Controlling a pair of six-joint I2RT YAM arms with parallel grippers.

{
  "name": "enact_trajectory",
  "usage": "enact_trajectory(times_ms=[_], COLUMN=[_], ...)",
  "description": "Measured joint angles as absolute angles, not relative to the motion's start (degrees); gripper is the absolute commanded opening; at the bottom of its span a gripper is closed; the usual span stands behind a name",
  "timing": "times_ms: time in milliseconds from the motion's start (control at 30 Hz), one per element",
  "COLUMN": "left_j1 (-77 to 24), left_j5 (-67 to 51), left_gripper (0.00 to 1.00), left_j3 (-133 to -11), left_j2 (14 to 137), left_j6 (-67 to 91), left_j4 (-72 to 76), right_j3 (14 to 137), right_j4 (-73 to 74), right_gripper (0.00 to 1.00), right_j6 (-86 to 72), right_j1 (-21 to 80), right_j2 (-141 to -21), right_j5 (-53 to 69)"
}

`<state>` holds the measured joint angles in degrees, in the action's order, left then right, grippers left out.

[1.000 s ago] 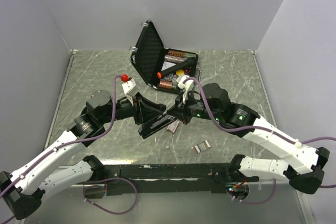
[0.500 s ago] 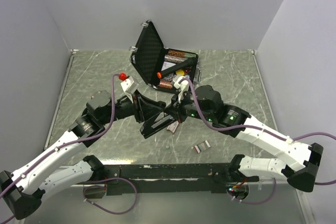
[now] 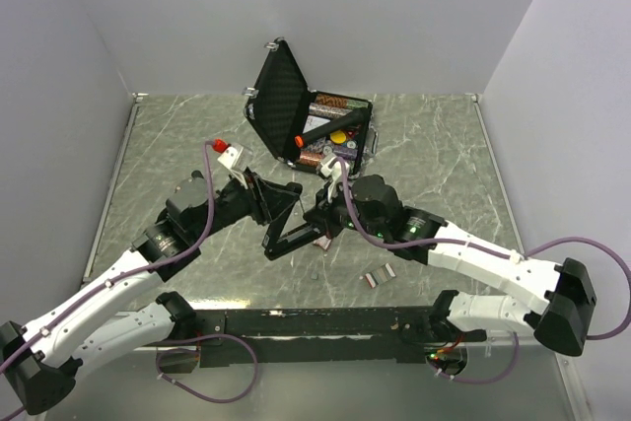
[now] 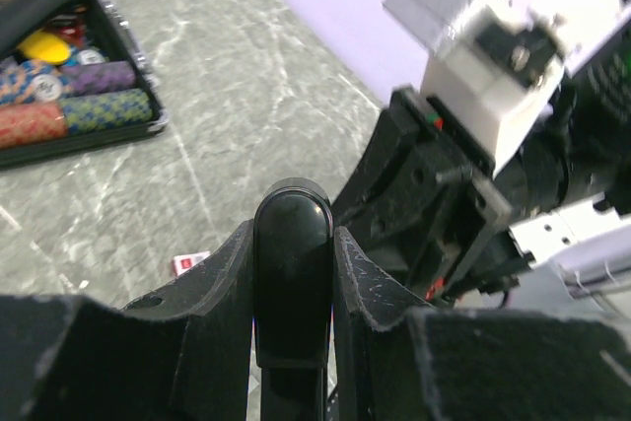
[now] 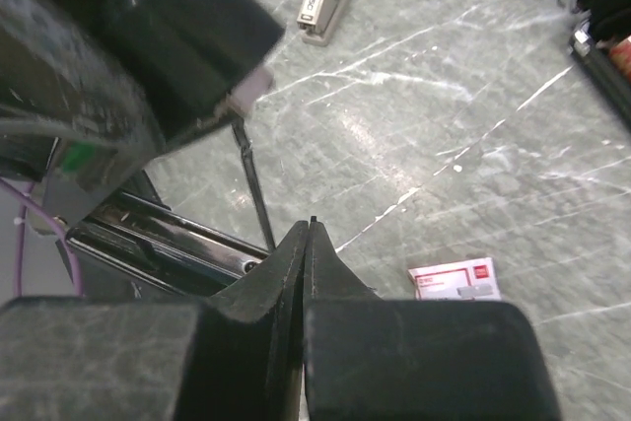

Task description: Unload the staples from the stapler

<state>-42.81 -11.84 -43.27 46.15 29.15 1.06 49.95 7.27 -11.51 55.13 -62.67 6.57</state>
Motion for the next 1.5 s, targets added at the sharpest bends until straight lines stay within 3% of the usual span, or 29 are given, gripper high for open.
enact_trajectory(times_ms=[1033,1500], left_j1=[-42.78,-43.18], left_j5=[9.50,20.36], left_gripper=[0.01,0.01], left_j3=[-36.60,-32.40], left_j2=[42.65,49.19], left_j6=[32.93,33.61], left_j4=[4.34,10.46], right_j3=[42.59,40.75], right_j4=[-14.17,-25.21], right_gripper=[0.00,0.00], right_j6=[-25.96,-36.05], right_j1=[59.79,60.03], right_j2=[-80.23,-88.95], right_j5=[12.29,16.71])
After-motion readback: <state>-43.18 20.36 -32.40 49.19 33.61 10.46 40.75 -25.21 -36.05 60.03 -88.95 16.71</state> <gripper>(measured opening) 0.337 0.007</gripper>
